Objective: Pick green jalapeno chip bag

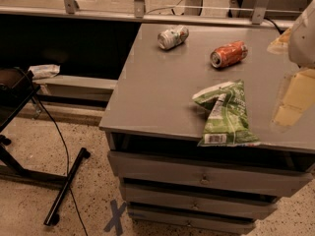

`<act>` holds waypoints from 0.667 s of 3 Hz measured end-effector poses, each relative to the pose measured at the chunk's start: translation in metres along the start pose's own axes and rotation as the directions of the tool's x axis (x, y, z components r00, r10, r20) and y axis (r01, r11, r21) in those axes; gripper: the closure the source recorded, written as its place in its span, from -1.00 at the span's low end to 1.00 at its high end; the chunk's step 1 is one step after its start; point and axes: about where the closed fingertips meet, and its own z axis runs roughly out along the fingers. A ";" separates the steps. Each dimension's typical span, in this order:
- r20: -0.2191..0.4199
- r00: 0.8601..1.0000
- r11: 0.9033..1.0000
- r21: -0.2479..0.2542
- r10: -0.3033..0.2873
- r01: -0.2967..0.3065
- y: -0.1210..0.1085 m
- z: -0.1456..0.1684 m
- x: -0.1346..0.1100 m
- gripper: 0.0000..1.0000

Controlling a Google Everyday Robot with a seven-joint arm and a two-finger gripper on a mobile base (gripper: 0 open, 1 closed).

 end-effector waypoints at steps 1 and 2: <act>0.000 1.000 1.000 0.000 0.000 0.000 0.000 0.000 0.000 -1.00; 0.024 1.000 1.000 -0.016 -0.020 0.020 -0.012 0.038 -0.015 -1.00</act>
Offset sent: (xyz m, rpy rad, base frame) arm 0.0467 0.0249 -0.0561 0.0292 0.0162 0.0445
